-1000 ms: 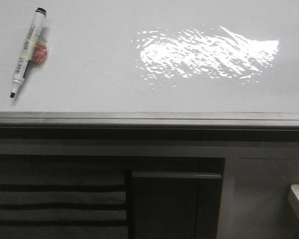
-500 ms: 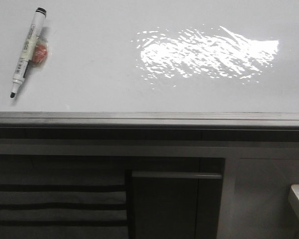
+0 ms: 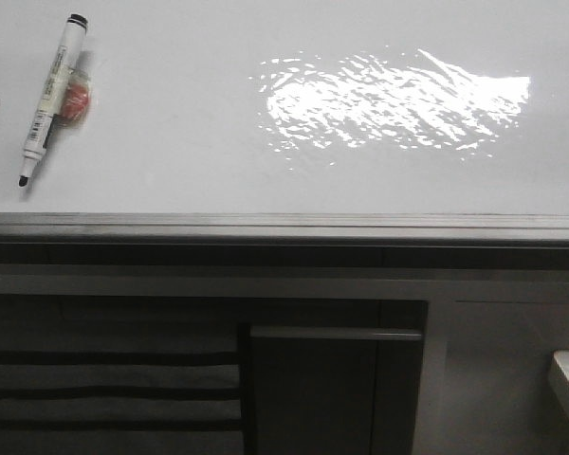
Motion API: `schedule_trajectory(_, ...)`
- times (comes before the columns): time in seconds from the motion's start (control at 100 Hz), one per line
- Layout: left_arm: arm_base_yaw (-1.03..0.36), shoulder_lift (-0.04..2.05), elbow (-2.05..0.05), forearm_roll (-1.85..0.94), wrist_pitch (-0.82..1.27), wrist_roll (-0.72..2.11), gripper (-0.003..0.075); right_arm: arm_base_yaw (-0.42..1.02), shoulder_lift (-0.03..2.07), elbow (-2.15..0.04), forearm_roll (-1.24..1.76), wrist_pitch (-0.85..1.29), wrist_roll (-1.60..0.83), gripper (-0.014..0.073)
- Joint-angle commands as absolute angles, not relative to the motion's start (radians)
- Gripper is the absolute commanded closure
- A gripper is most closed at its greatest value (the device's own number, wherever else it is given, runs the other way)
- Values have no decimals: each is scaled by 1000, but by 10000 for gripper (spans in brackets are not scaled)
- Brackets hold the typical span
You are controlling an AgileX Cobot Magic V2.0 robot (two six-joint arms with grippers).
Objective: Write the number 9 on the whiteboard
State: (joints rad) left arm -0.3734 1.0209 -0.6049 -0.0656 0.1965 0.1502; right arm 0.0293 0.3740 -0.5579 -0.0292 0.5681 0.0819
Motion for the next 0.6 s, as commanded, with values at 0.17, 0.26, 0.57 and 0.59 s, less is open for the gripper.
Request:
schedule_trajectory(0.17, -381, 1194, -638, -25, -174, 153, 208, 33, 390, -593, -31, 505, 75, -55)
schedule_trajectory(0.26, -381, 1247, -638, -25, -245, 153, 208, 33, 390, -593, -31, 505, 75, -55)
schedule_trajectory(0.57, -381, 1343, -638, -10, -367, 153, 233, 33, 390, -593, -31, 505, 75, -55)
schedule_trajectory(0.59, -381, 1343, -638, -10, -367, 153, 249, 33, 390, -593, -31, 505, 75, -55)
